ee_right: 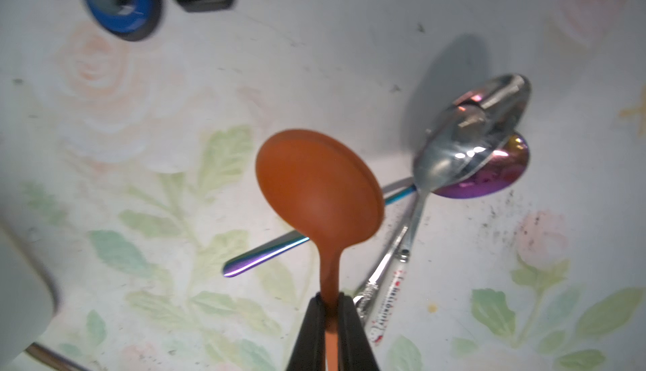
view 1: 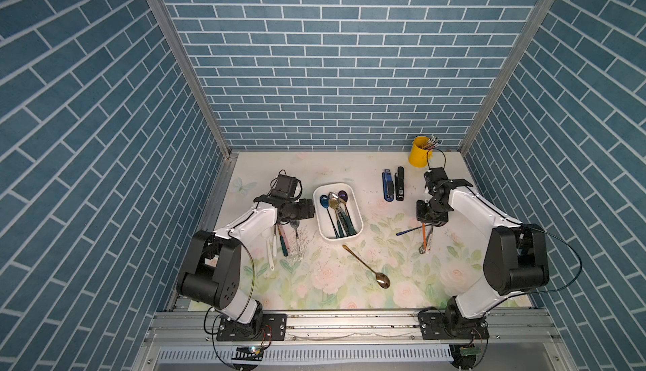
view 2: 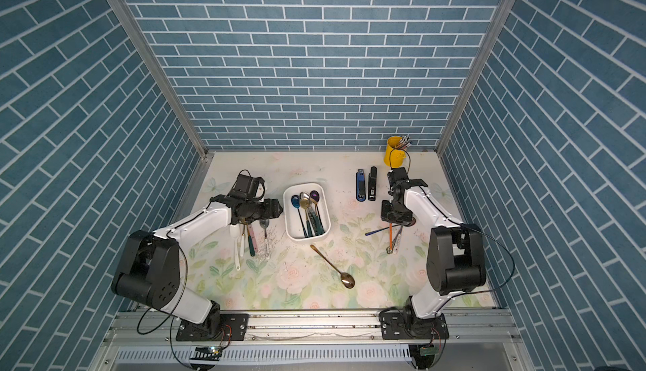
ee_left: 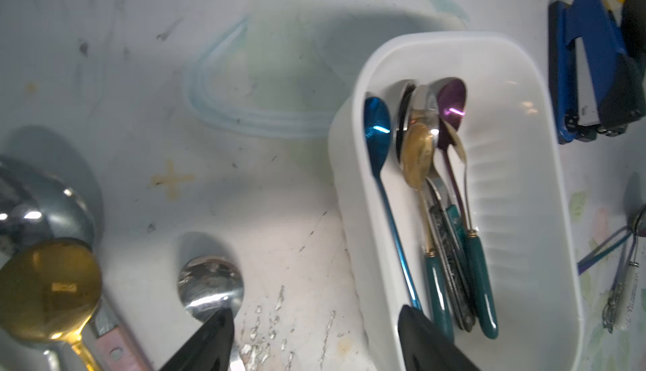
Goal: Put the spoon into the storage box
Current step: Pick up the spoon from the center of the board, then place the spoon in the storage box.
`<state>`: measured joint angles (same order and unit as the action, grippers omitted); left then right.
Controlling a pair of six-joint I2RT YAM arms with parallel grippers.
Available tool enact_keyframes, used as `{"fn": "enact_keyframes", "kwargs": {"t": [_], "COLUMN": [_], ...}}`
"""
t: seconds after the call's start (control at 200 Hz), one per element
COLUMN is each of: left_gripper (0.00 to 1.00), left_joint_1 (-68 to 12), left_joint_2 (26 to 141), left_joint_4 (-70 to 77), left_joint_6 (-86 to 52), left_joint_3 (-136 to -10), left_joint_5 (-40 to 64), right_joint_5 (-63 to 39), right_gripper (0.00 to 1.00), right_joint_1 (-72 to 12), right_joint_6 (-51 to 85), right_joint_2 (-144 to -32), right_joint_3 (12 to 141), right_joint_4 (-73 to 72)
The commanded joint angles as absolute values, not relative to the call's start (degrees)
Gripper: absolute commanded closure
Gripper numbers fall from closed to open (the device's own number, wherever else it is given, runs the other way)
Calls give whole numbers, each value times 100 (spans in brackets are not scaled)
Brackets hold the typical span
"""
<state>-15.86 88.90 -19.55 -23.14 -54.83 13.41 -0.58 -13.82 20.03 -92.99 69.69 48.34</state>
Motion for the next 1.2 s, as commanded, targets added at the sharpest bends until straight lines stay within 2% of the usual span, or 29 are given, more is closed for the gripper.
{"fn": "enact_keyframes", "kwargs": {"t": [0.0, 0.12, 0.285, 0.66, 0.855, 1.195], "left_gripper": [20, 20, 20, 20, 20, 20], "left_joint_1": [-1330, -1240, -1148, -1080, -1081, -1081], "left_joint_2": [8728, 8624, 8485, 8236, 8209, 8158], "left_joint_4": [-1874, -1928, -2021, -2008, -2046, -2083], "left_joint_6": [-2531, -2523, -2496, -2586, -2588, -2608], "left_joint_3": [-5164, -5029, -4863, -4570, -4580, -4537], "left_joint_5": [1509, 1468, 1459, 1401, 1389, 1388], "right_joint_5": [-338, -773, -791, -1258, -1494, -1456], "right_gripper": [96, 96, 96, 96, 96, 96], "right_joint_1": [-1832, -2463, -3171, -3988, -4102, -4307], "right_joint_6": [2477, 2744, 2777, 2698, 2716, 2649], "right_joint_2": [-9301, -9604, -10427, -12525, -13235, -13567], "right_joint_3": [7303, 7788, 8966, 11433, 11859, 11734], "right_joint_4": [5024, 4809, 4936, 5219, 5229, 5198]}}
